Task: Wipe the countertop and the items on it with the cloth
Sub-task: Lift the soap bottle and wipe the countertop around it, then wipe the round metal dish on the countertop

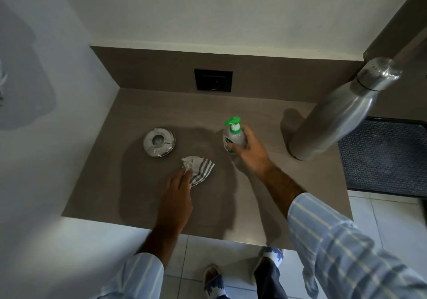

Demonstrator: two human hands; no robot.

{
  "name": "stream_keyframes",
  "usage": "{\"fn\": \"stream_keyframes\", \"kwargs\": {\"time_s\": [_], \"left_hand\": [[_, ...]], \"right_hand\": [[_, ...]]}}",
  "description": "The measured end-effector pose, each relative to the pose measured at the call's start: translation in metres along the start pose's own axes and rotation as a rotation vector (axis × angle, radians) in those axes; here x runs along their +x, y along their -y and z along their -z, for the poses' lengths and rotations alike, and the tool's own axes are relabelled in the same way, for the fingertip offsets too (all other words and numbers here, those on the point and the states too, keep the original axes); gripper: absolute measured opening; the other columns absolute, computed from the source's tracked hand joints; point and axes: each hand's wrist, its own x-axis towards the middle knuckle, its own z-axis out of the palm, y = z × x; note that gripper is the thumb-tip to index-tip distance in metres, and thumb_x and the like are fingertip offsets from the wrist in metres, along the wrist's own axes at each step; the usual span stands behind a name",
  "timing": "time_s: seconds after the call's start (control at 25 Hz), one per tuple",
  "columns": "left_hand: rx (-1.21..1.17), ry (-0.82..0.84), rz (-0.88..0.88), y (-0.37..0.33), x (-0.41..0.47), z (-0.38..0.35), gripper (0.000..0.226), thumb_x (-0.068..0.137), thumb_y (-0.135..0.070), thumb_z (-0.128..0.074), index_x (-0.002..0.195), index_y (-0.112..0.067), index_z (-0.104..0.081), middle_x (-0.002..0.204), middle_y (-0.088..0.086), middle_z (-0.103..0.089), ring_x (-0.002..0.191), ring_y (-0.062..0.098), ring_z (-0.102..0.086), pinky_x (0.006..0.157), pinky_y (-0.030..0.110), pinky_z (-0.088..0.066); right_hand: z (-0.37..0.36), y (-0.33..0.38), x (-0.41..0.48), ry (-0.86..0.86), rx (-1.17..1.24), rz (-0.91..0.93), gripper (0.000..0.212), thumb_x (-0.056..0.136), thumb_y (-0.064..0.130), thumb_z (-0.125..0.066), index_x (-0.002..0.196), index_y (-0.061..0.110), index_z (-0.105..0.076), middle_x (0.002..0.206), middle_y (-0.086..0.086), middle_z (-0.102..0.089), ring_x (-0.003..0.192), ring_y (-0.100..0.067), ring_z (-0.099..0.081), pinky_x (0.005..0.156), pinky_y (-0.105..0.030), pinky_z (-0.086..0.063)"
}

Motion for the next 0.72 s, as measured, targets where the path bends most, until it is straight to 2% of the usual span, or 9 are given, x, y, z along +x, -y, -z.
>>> {"fn": "stream_keyframes", "kwargs": {"time_s": [0.08, 0.2, 0.32, 0.4, 0.48, 0.56, 0.6, 0.68, 0.72], "left_hand": [[-0.055, -0.019, 0.036, -0.004, 0.0, 0.005, 0.04, 0.092, 0.002, -0.061, 0.132, 0.0, -0.061, 0.132, 0.021, -0.063, 0.117, 0.039, -0.06, 0.098, 0.045, -0.052], [-0.187, -0.071, 0.087, -0.007, -0.002, 0.016, 0.038, 0.096, 0.002, -0.057, 0.134, 0.001, -0.06, 0.133, 0.022, -0.062, 0.121, 0.037, -0.059, 0.102, 0.042, -0.048], [-0.342, -0.223, 0.252, 0.01, 0.003, 0.037, 0.036, 0.098, 0.002, -0.052, 0.134, 0.004, -0.057, 0.13, 0.025, -0.062, 0.118, 0.038, -0.059, 0.099, 0.047, -0.049], [-0.377, -0.392, 0.401, 0.036, 0.021, 0.053, 0.034, 0.1, -0.002, -0.05, 0.132, 0.007, -0.055, 0.125, 0.029, -0.062, 0.113, 0.042, -0.06, 0.094, 0.05, -0.048], [-0.405, -0.455, 0.528, 0.066, 0.052, 0.064, 0.037, 0.103, -0.011, -0.048, 0.136, 0.004, -0.052, 0.13, 0.027, -0.06, 0.118, 0.039, -0.058, 0.099, 0.047, -0.046], [-0.385, -0.389, 0.577, 0.094, 0.089, 0.063, 0.035, 0.103, -0.018, -0.048, 0.131, 0.001, -0.056, 0.126, 0.026, -0.063, 0.115, 0.04, -0.06, 0.099, 0.047, -0.047], [-0.374, -0.321, 0.597, 0.104, 0.105, 0.057, 0.034, 0.102, -0.02, -0.048, 0.127, 0.0, -0.058, 0.122, 0.026, -0.064, 0.112, 0.041, -0.061, 0.096, 0.046, -0.048], [-0.454, -0.216, 0.618, 0.112, 0.126, 0.045, 0.031, 0.101, -0.018, -0.05, 0.125, -0.001, -0.06, 0.119, 0.026, -0.066, 0.107, 0.038, -0.063, 0.09, 0.036, -0.046], [-0.53, -0.199, 0.609, 0.112, 0.13, 0.039, 0.031, 0.101, -0.016, -0.05, 0.127, -0.002, -0.06, 0.119, 0.023, -0.066, 0.103, 0.033, -0.063, 0.087, 0.03, -0.045]], "right_hand": [[0.0, -0.003, 0.004, 0.024, 0.017, 0.028, 0.049, 0.082, 0.017, -0.079, 0.109, 0.053, -0.058, 0.115, 0.007, -0.071, 0.106, -0.017, -0.069, 0.095, -0.041, -0.056], [-0.004, -0.01, 0.015, 0.048, 0.02, 0.039, 0.054, 0.082, 0.008, -0.079, 0.123, 0.034, -0.056, 0.124, -0.006, -0.069, 0.112, -0.026, -0.068, 0.101, -0.051, -0.054], [-0.001, -0.019, -0.005, -0.085, -0.109, 0.023, 0.062, 0.073, 0.018, -0.086, 0.127, 0.02, -0.055, 0.122, -0.002, -0.065, 0.11, -0.023, -0.064, 0.095, -0.046, -0.055], [-0.005, -0.034, -0.033, -0.174, -0.447, 0.262, 0.044, 0.071, 0.031, -0.079, 0.108, 0.017, -0.059, 0.105, 0.0, -0.059, 0.097, -0.025, -0.058, 0.083, -0.051, -0.053], [-0.032, -0.044, -0.045, -0.022, -0.589, 0.485, 0.032, 0.079, 0.036, -0.068, 0.101, 0.014, -0.062, 0.098, -0.005, -0.06, 0.089, -0.026, -0.057, 0.077, -0.049, -0.052], [-0.077, -0.029, -0.024, 0.078, -0.435, 0.366, 0.032, 0.093, 0.035, -0.061, 0.113, 0.01, -0.066, 0.107, -0.011, -0.067, 0.095, -0.028, -0.063, 0.084, -0.048, -0.054], [-0.101, -0.014, -0.005, 0.093, -0.327, 0.238, 0.038, 0.098, 0.036, -0.058, 0.123, 0.009, -0.065, 0.118, -0.013, -0.069, 0.107, -0.029, -0.065, 0.094, -0.048, -0.053], [-0.142, 0.011, 0.034, 0.123, -0.153, -0.04, 0.05, 0.102, 0.046, -0.052, 0.136, 0.012, -0.061, 0.139, -0.016, -0.063, 0.129, -0.031, -0.057, 0.113, -0.047, -0.042], [-0.158, 0.02, 0.051, 0.147, -0.091, -0.146, 0.053, 0.103, 0.05, -0.048, 0.138, 0.013, -0.061, 0.143, -0.017, -0.06, 0.133, -0.033, -0.055, 0.116, -0.049, -0.039]]}}
